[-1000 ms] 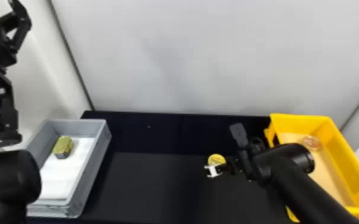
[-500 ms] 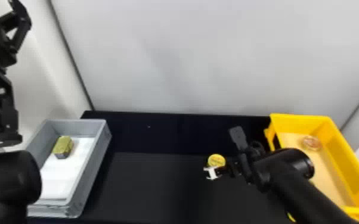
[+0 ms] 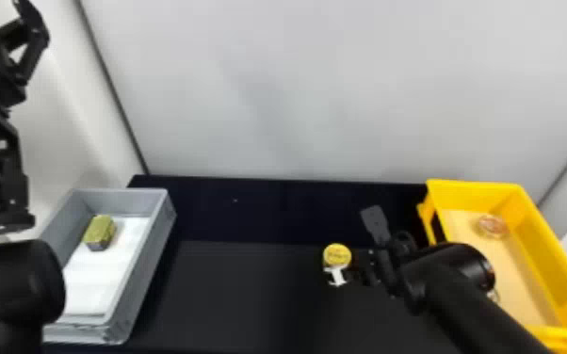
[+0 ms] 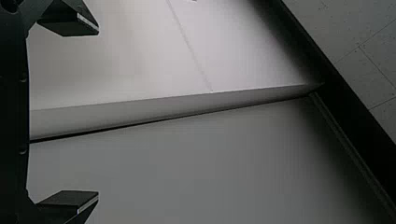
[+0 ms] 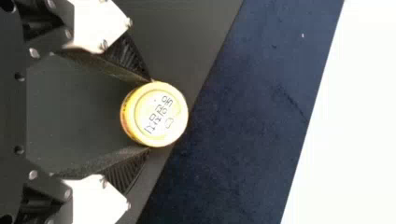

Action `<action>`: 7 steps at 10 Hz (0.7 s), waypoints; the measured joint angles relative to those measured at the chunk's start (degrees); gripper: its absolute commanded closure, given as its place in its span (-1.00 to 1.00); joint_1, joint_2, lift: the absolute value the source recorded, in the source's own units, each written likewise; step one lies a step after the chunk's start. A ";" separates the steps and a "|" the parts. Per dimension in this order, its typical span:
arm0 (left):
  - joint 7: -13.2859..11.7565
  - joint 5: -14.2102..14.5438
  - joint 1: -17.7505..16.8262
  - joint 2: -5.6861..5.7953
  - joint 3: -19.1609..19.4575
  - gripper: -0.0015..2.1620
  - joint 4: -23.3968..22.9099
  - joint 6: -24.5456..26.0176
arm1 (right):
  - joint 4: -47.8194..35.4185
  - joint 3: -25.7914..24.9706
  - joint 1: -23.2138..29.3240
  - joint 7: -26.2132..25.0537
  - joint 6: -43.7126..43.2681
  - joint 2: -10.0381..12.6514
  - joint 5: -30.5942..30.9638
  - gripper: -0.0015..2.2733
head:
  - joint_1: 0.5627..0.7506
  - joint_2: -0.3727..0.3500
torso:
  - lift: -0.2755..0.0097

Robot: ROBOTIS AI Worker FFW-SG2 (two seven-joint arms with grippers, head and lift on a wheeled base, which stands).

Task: Pick up the round yellow can and place it in the yellow rectangular box

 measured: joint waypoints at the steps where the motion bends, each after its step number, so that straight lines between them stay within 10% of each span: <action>1: -0.05 0.01 0.05 0.01 0.04 -0.95 0.00 -0.05 | -0.01 -0.01 0.03 -0.04 0.39 -0.05 0.47 -0.34 | 0.43 0.18 | 0.91; 7: -0.17 0.18 0.23 -0.01 0.04 -0.95 -0.13 0.25 | -8.70 -1.07 2.78 1.31 4.65 -1.61 2.67 -0.34 | 0.43 0.18 | 0.91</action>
